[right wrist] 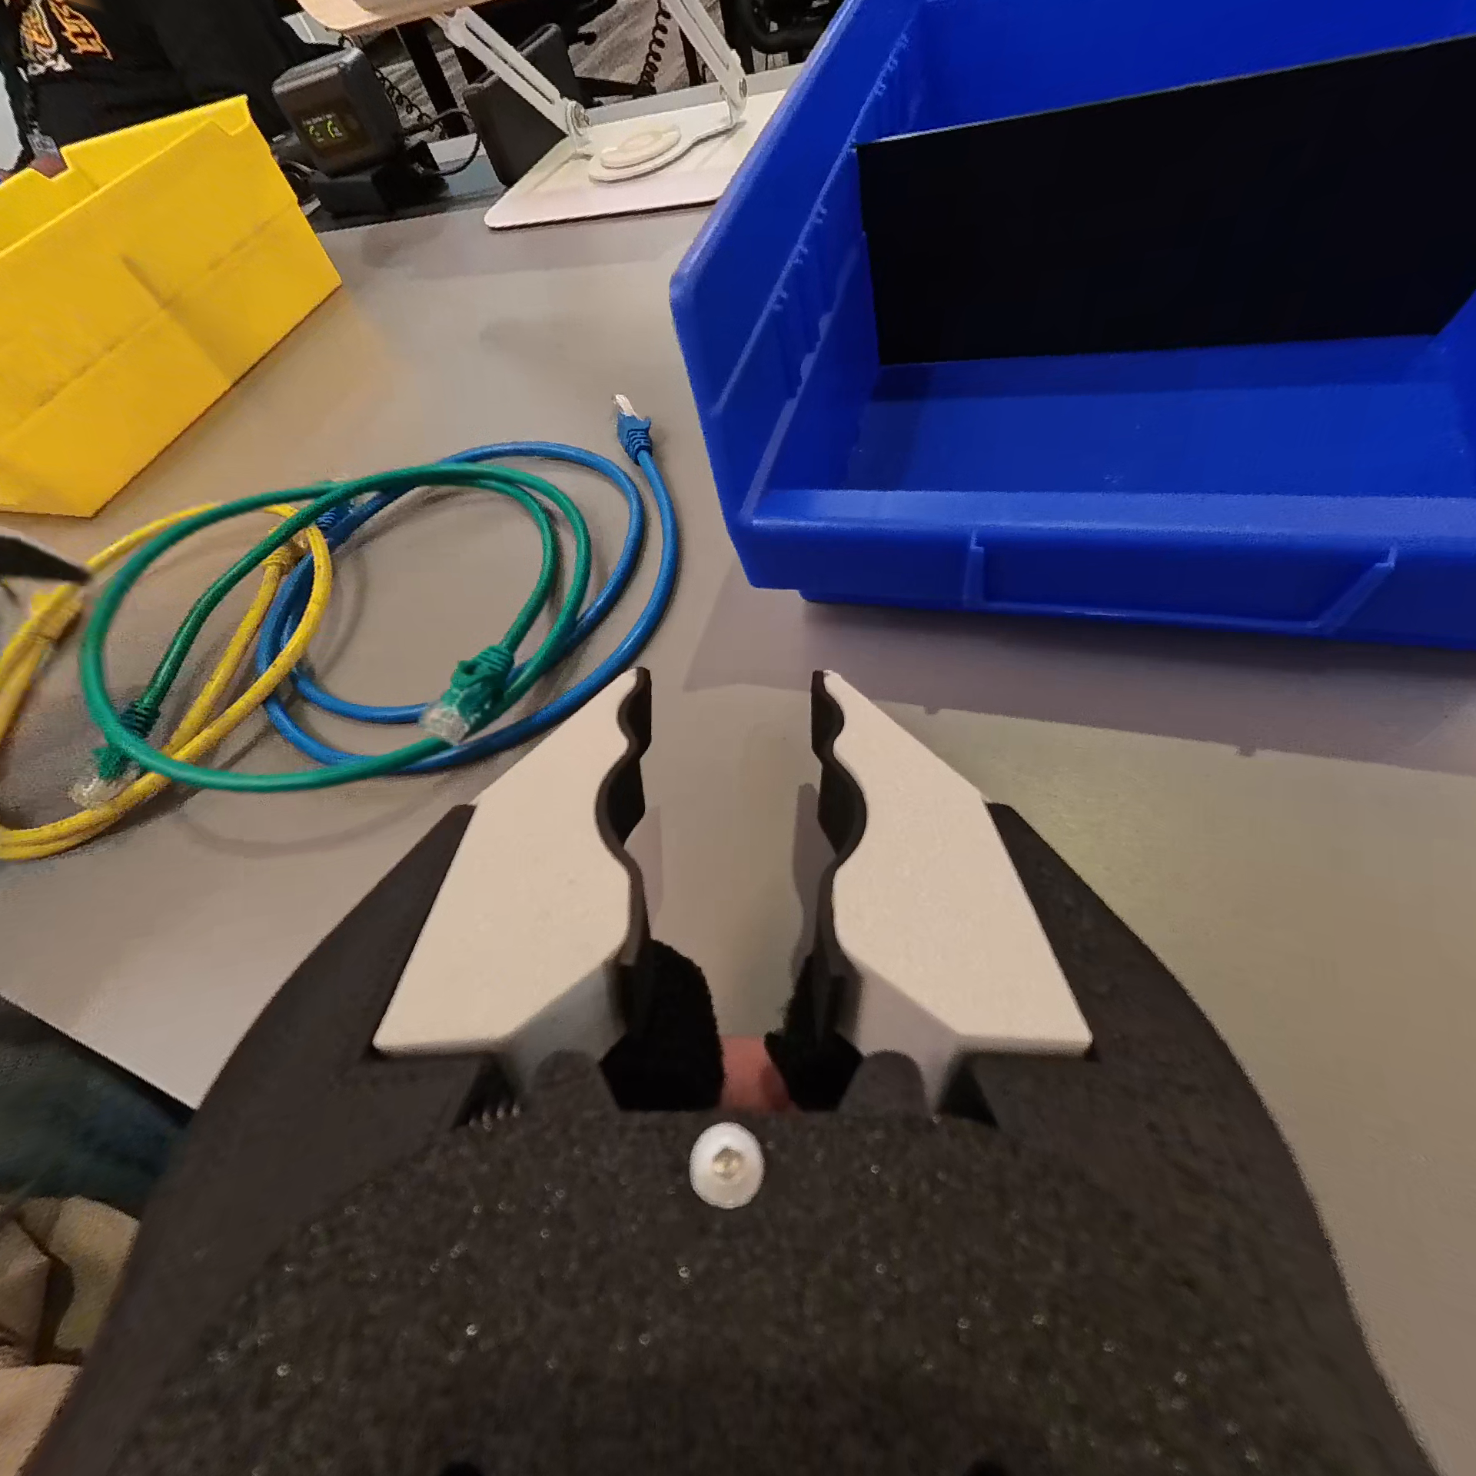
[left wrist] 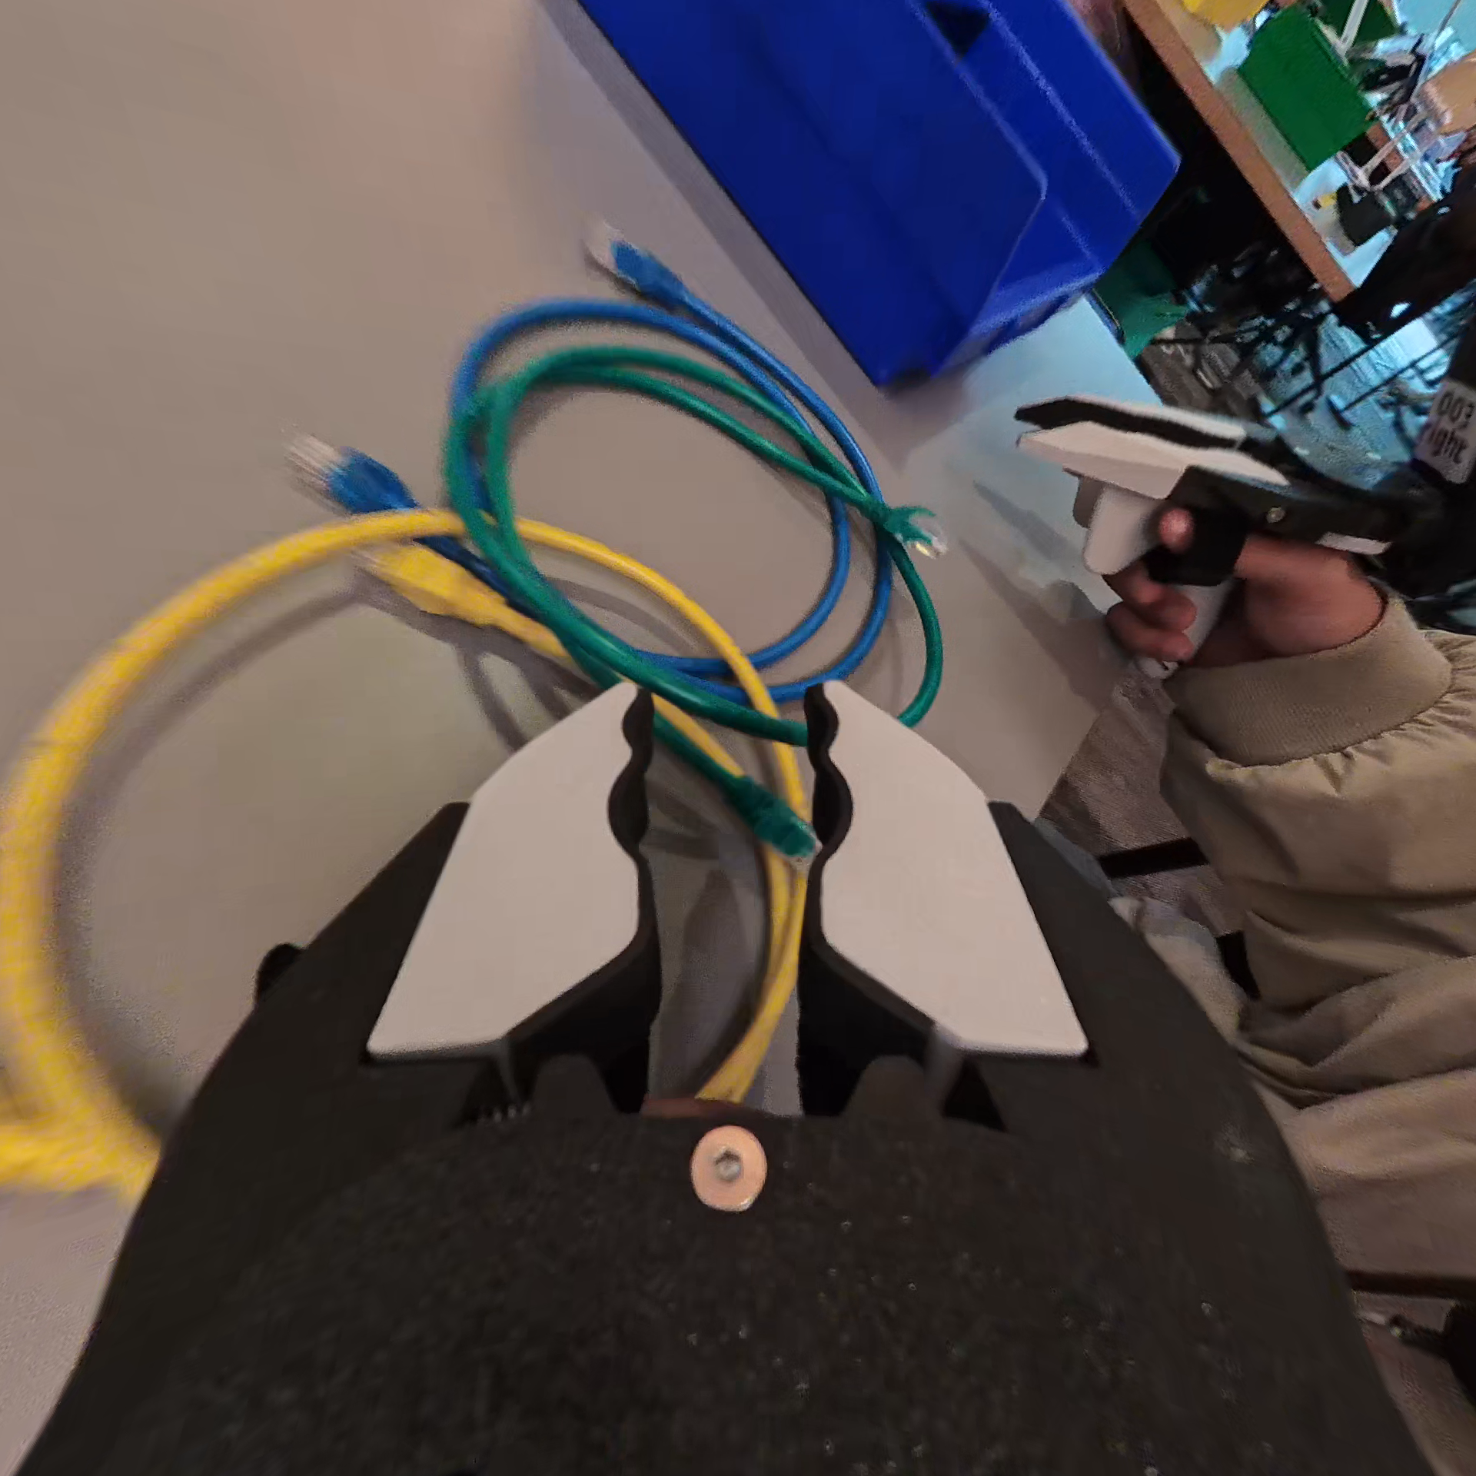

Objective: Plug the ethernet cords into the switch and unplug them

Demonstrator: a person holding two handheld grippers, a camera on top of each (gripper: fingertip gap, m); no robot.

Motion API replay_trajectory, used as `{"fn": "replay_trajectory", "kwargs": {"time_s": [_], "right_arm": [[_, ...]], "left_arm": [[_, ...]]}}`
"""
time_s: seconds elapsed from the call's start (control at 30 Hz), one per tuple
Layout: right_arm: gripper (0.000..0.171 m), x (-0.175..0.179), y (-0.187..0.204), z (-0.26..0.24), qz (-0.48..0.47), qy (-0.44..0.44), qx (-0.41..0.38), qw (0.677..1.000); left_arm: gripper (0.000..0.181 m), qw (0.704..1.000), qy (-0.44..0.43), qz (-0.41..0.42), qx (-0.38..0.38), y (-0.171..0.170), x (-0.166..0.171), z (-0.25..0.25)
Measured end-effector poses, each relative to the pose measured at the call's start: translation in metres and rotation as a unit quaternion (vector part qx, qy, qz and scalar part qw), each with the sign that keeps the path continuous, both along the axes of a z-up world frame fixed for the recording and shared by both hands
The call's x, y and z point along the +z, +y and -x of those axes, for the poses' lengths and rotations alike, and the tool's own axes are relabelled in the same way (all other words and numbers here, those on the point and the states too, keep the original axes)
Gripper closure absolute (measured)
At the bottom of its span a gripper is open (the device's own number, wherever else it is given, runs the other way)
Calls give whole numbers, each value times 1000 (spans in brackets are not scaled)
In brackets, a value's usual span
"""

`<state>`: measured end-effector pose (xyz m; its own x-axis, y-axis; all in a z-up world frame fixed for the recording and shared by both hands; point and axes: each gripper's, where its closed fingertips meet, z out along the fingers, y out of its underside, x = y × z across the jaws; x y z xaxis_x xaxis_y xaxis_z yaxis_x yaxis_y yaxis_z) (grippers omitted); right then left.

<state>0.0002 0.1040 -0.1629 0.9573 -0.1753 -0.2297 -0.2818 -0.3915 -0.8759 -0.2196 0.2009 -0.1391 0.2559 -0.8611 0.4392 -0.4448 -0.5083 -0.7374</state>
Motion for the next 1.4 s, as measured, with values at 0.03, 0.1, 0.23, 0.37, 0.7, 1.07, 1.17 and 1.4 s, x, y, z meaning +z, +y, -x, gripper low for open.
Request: {"fn": "replay_trajectory", "kwargs": {"time_s": [0.03,0.1,0.23,0.37,0.7,1.07,1.17,1.4], "right_arm": [[132,0,0,0,0,1,0,1000],[132,0,0,0,0,3,1,1000],[132,-2,1,2,4,5,6,1000],[132,-3,4,5,9,9,12,1000],[132,-6,5,3,15,29,9,999],[132,-7,0,4,9,33,9,999],[132,-7,1,5,10,34,12,999],[132,-9,2,7,17,33,19,999]], "left_arm": [[144,1000,-11,-19,9,13,13,10],[142,998,-40,-40,20,39,44,32],[138,993,-15,-90,71,113,87,84],[127,981,79,-144,102,199,93,116],[115,943,280,-109,145,362,29,94],[106,905,376,-112,165,425,-3,99],[102,907,384,-106,137,420,-6,99],[113,902,397,-165,36,421,-13,102]]}}
